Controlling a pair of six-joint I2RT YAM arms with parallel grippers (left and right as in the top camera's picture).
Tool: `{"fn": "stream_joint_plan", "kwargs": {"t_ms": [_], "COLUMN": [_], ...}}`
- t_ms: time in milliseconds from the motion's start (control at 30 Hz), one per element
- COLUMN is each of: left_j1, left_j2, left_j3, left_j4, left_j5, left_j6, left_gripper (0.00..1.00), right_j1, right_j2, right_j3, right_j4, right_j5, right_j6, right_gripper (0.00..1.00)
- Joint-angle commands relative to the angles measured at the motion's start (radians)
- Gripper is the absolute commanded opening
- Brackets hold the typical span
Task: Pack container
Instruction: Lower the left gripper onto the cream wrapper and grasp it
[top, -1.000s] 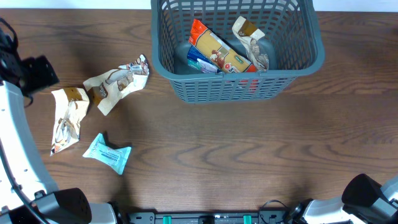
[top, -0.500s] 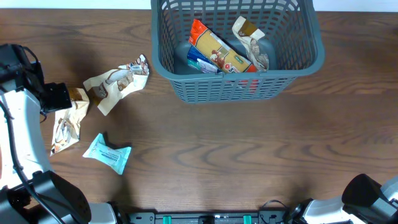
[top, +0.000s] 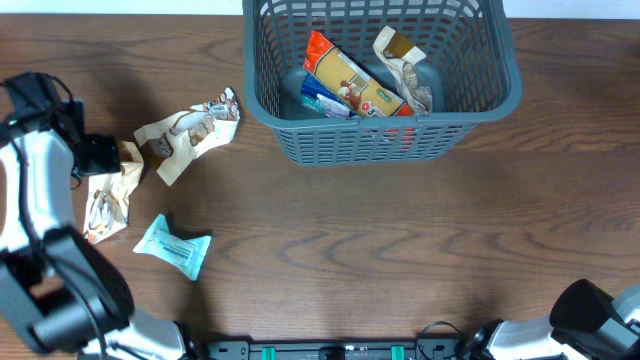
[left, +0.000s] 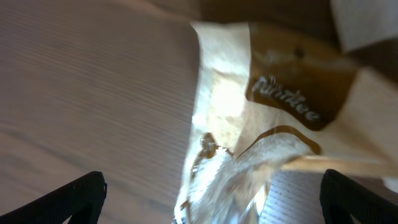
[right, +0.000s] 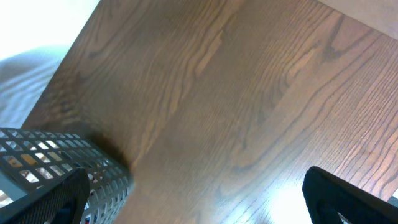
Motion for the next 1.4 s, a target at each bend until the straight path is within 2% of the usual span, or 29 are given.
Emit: {"fn": "stream_joint_plan", "kwargs": {"t_ms": [0, 267, 700, 800, 1367], "left_j1": [0.005, 0.011, 0.01, 0.01, 0.01], "left_j2": [0.071, 0.144, 0.143, 0.14, -0.028], "left_j3": [-0.006, -0.006, -0.001, 0.016, 0.038], "left_j4": [-0.009, 0.03, 0.024, 0.024, 0.005], "left_j5": [0.002, 0.003, 0.024, 0.074, 0.101], "left_j6": [0.022, 0.043, 0.043, 0.043, 0.043], "left_gripper": [0.99, 0.99, 0.99, 0.99, 0.99], "right_j1": [-0.01, -0.01, -0.01, -0.01, -0.01], "right_j2": [-0.003, -0.003, -0.003, -0.003, -0.003], "right_j3": [0.013, 0.013, 0.013, 0.013, 0.013], "right_j4": [-0.004, -0.006, -0.004, -0.004, 0.002], "right_j5": [0.0, -0.001, -0.035, -0.038, -0.072], "right_j6": [-0.013, -0.013, -0.013, -0.013, -0.013], "right_gripper": [0.99, 0.99, 0.99, 0.99, 0.99]}}
